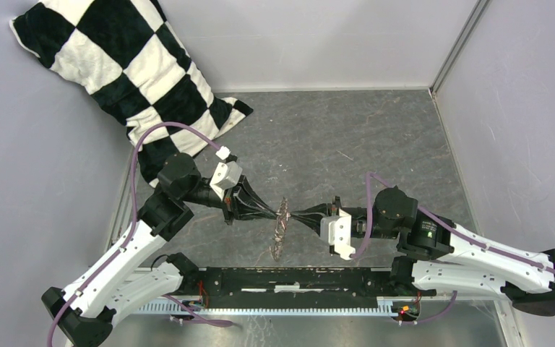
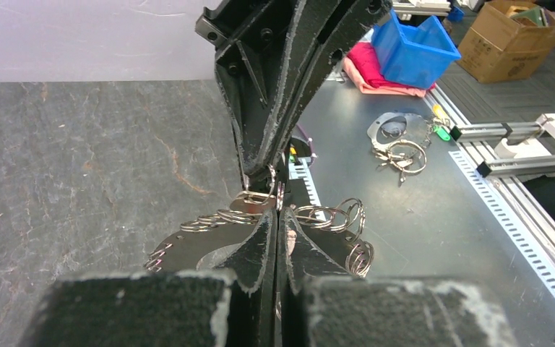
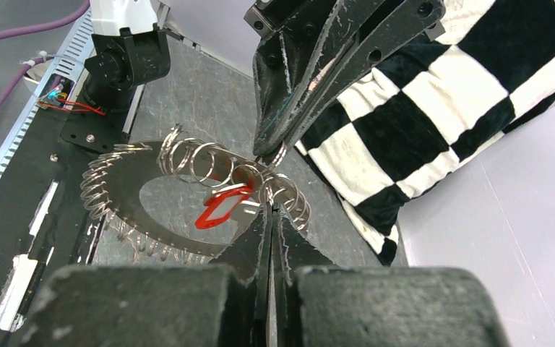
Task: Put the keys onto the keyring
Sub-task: Insert the key onto the keyring.
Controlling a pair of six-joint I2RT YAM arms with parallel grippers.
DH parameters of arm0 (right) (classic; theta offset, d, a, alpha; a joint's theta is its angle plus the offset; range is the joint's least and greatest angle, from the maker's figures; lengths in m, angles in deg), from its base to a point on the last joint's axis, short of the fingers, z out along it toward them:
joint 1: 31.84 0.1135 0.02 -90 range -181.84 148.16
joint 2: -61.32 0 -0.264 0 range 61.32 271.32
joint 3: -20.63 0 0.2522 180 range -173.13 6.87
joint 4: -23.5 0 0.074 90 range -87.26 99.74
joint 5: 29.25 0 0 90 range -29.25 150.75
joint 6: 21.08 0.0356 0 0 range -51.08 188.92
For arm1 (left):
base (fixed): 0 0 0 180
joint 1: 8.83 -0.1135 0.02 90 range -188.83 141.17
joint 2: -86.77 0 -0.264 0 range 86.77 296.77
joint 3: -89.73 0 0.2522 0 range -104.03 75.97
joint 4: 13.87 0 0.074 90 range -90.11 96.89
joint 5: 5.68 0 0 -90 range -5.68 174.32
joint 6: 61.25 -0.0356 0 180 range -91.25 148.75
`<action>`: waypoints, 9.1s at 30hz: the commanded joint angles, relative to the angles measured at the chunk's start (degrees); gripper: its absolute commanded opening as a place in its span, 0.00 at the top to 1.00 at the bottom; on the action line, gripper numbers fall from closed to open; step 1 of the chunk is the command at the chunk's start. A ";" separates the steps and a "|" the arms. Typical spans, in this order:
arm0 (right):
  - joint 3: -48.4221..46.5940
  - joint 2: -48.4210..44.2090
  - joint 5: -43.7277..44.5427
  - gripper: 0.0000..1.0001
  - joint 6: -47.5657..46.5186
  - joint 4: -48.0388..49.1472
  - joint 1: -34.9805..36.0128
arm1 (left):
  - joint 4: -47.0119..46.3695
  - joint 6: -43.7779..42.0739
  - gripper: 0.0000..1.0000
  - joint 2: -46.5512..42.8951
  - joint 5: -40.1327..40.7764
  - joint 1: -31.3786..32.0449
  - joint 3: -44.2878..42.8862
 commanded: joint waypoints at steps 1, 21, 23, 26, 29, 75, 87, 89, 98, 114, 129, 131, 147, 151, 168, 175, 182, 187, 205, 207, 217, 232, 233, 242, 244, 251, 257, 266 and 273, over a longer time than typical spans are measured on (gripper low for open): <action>-0.32 -0.61 -1.11 1.00 -0.03 2.31 0.16 | -4.13 3.43 0.98 -0.31 1.69 -0.19 -0.64; 0.73 -0.93 0.84 0.99 1.62 4.94 0.16 | -2.72 1.52 0.98 -0.78 1.59 -0.18 -0.48; 0.90 -1.13 0.77 1.00 1.91 5.38 0.19 | -2.63 1.31 0.98 -0.93 1.60 -0.18 -0.47; 1.08 -1.14 0.81 1.00 2.25 6.35 0.17 | -2.58 0.95 0.98 -0.81 1.52 -0.19 -0.39; 1.47 -1.40 1.23 0.99 2.38 7.17 0.16 | -2.60 0.86 0.98 -0.84 1.23 -0.18 -0.38; 0.20 0.06 -0.54 1.00 3.77 10.32 0.21 | 6.97 -9.35 0.98 -1.18 -1.73 -0.10 -1.84; 2.31 -2.07 2.71 1.00 3.65 5.44 0.23 | 3.34 -4.82 0.98 -1.15 -3.21 -0.05 -2.36; 2.40 -2.21 2.40 1.00 3.83 5.13 0.17 | 2.45 -3.79 0.98 -1.15 -3.10 -0.10 -2.23; 2.49 -0.84 0.60 1.00 3.83 4.39 0.14 | 1.23 -2.50 0.98 -1.08 -2.88 -0.18 -2.23; 1.98 -0.49 0.59 1.00 3.83 4.91 0.09 | 0.97 -2.24 0.98 -1.21 -2.60 -0.19 -2.01; 2.76 -1.32 1.43 0.99 3.50 5.73 0.23 | 1.07 0.95 0.98 -0.73 3.97 -0.19 -2.43; 2.84 -1.70 2.33 0.99 3.16 5.70 0.31 | 1.33 2.21 0.98 -0.82 5.26 -0.19 -2.44; 13.01 -5.49 10.77 1.00 2.97 21.34 0.34 | -7.45 14.89 0.98 0.90 7.65 -0.19 -2.08; 14.83 -5.98 12.66 0.99 4.35 26.90 0.32 | -8.78 16.02 0.98 0.79 8.70 -0.18 -1.90; 13.97 -9.69 17.34 0.99 6.71 25.71 0.41 | -13.40 8.10 0.98 3.15 11.80 -0.19 -3.36; 12.63 -6.59 18.87 1.00 6.56 27.48 0.36 | -13.95 6.62 0.98 5.66 11.87 -0.19 -6.22; 12.47 -5.23 20.78 1.00 7.24 31.14 0.40 | -14.65 5.78 0.98 5.73 12.31 -0.10 -6.36; 12.07 -5.36 20.69 1.00 8.32 32.11 0.43 | -14.77 4.38 0.98 5.23 11.57 -0.08 -5.78; 11.72 -4.10 17.94 0.99 10.33 34.36 0.41 | -14.68 2.84 0.98 3.49 12.51 -0.05 -3.77; 11.56 -4.06 17.44 1.00 10.58 34.58 0.43 | -14.63 2.73 0.98 3.51 12.79 -0.10 -3.72; 11.46 -3.38 15.06 0.99 11.31 34.92 0.38 | -14.77 2.64 0.98 3.42 13.83 -0.10 -3.54; 11.11 -3.62 14.73 1.00 11.34 35.09 0.43 | -13.42 2.00 0.98 2.85 14.97 -0.10 -3.63; 11.04 -3.59 14.73 0.99 11.25 35.09 0.42 | -12.98 1.70 0.98 2.86 14.82 -0.09 -3.70; 10.84 -3.90 14.73 1.00 11.30 35.27 0.49 | -11.09 0.57 0.98 2.92 15.45 -0.10 -3.90; 10.75 -3.93 14.70 1.00 11.30 35.29 0.52 | -10.55 0.08 0.98 3.00 15.41 -0.08 -3.90; 10.88 -3.59 13.25 0.99 11.21 35.41 0.51 | -9.52 -0.71 0.98 2.93 14.21 -0.10 -3.63; 11.30 -3.80 13.31 1.00 11.30 35.23 0.50 | -9.58 -0.51 0.98 2.59 14.38 -0.05 -3.59; 10.70 -3.27 12.84 1.00 11.44 34.30 0.52 | -8.33 -2.48 0.98 2.50 11.06 -0.10 -3.28; 8.29 -1.46 11.11 0.99 10.47 31.96 0.52 | -5.52 -5.78 0.98 2.23 7.08 -0.01 -3.63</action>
